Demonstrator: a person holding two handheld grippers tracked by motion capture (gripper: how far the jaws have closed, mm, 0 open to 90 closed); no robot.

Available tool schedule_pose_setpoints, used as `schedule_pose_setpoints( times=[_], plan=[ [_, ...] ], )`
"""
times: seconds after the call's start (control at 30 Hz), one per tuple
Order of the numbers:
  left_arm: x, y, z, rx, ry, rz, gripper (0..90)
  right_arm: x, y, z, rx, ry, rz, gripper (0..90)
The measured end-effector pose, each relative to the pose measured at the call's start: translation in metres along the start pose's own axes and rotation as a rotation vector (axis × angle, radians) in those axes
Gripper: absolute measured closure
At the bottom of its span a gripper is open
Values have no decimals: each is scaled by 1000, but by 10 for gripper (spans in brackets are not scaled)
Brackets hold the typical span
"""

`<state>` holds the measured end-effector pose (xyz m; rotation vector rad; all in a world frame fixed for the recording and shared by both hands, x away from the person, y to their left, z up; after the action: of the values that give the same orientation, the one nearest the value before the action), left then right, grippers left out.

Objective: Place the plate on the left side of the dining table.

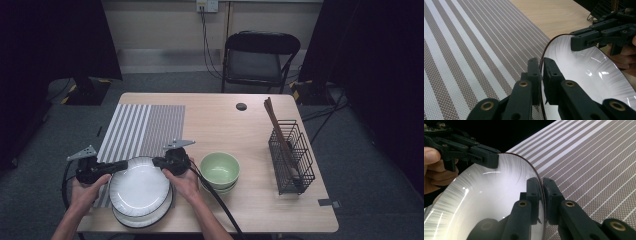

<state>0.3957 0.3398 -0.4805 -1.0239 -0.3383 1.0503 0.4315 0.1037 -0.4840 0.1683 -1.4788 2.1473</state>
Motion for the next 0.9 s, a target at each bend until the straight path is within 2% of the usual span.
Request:
schedule_pose_setpoints(
  times=[0.03,0.2,0.53,0.63,0.73,0.77,0.83,0.9],
  plan=[
    [0,-1,1,4,-13,-12,845,1,-1,0,0,2,6,844],
    [3,-8,0,-14,-17,-3,835,0,-7,-1,-3,22,26,842],
    [6,-11,-3,-25,-21,-2,837,-6,-9,-3,-4,25,12,837],
    [5,-11,-3,-30,-19,21,830,-6,-9,-3,-4,25,13,838],
    [6,-9,1,-33,2,38,777,-6,-8,-2,-6,24,11,839],
    [7,-8,2,-29,-18,39,759,-6,-8,-3,-9,23,7,839],
    [8,-5,6,-24,-28,44,739,-6,-8,-2,-8,22,6,840],
    [7,-1,10,-18,-37,29,710,-6,-7,-2,-10,18,5,841]
  ],
)
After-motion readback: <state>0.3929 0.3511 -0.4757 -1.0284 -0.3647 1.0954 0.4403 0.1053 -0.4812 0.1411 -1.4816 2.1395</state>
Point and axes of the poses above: each handheld gripper's, and its own axes: z roughly backward along the jaws, y roughly out of its underside, x roughly to its left, the point moved 4 cm from there along -z, roughly forward along the jaws, and after that the axes turned 12 degrees about -y, right-handed, at the moved point
